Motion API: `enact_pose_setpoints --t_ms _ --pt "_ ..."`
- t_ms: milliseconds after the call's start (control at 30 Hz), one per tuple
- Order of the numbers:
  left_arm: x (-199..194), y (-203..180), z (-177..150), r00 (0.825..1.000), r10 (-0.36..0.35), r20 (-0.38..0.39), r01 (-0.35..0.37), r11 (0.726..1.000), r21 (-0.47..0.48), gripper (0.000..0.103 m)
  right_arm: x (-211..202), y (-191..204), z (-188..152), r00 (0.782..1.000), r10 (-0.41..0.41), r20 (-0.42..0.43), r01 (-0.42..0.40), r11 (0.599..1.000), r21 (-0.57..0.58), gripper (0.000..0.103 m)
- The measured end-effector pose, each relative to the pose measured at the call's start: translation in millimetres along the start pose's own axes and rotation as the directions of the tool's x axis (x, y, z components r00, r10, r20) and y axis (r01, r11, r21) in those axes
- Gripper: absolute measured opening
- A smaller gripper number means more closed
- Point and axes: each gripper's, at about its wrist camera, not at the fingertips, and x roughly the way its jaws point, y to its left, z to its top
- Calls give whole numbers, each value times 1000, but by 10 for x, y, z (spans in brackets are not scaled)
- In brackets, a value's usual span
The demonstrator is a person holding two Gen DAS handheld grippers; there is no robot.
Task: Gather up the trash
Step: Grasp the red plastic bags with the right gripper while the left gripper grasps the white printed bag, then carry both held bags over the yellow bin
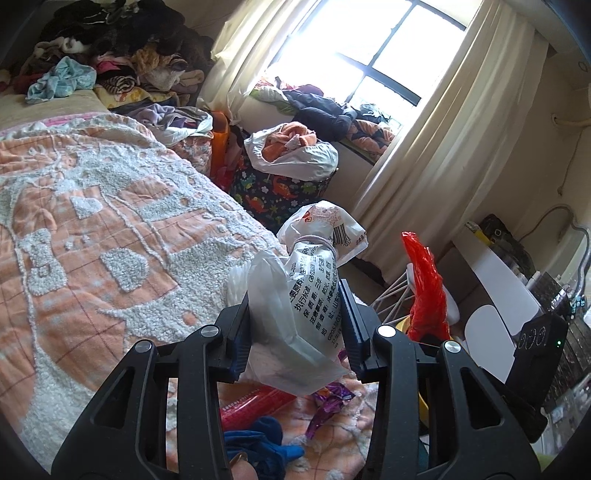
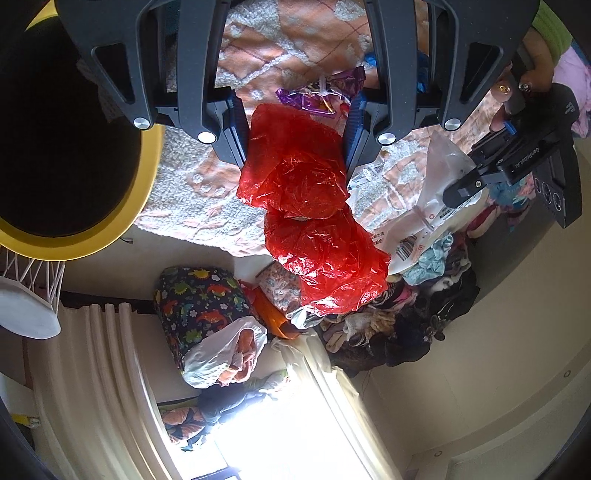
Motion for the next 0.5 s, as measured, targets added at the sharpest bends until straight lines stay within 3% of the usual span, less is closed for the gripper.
enact_pose_setpoints --t_ms 500 --pt "68 -344 -107 998 -49 -34 51 996 67 34 -223 -183 4 999 -37 36 35 999 33 41"
